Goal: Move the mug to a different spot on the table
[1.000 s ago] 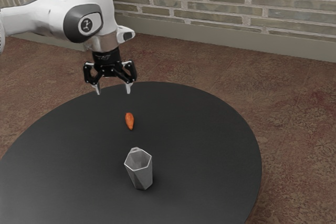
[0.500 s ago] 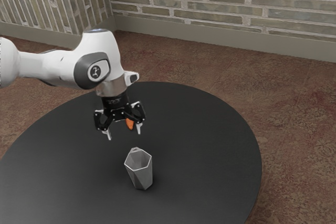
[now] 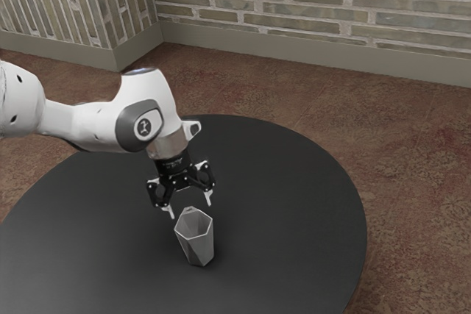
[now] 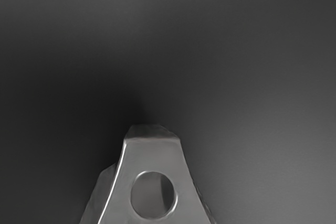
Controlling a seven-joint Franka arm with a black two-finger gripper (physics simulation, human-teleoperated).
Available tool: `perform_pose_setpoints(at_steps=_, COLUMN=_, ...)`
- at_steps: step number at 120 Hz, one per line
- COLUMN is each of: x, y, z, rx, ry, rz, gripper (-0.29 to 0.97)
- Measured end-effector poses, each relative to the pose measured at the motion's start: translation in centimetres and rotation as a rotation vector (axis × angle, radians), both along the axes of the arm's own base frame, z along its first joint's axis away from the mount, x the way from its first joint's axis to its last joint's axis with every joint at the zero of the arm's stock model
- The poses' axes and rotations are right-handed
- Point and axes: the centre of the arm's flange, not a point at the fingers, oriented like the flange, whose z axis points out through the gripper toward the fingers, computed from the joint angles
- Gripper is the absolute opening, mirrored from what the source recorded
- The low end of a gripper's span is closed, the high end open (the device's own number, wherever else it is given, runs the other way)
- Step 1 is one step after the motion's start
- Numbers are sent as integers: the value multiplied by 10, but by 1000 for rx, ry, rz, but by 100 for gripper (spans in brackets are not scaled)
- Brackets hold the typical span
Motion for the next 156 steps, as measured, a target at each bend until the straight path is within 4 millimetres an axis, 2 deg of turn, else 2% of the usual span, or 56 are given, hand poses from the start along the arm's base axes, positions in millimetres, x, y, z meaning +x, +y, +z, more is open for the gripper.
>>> perform_pose_setpoints(at_steps=35, x=7, y=12, z=-20, rx=-11, ry=26, rz=57, gripper=40)
perform_pose_setpoints(at_steps=60, x=16, y=20, z=-27, rx=-11, ry=33, rz=79, gripper=32)
perform_pose_setpoints(at_steps=78, x=20, y=23, z=-41, rx=-11, ry=53, rz=84, gripper=28)
perform_pose_setpoints(at_steps=92, x=22, y=29, z=-43, rx=-6, ry=56, rz=94, gripper=27)
perform_pose_setpoints(at_steps=120, x=22, y=25, z=-47, rx=-4, ry=63, rz=91, gripper=25)
perform_pose_setpoints(at_steps=156, x=21, y=22, z=-47, rx=-4, ry=69, rz=91, gripper=9)
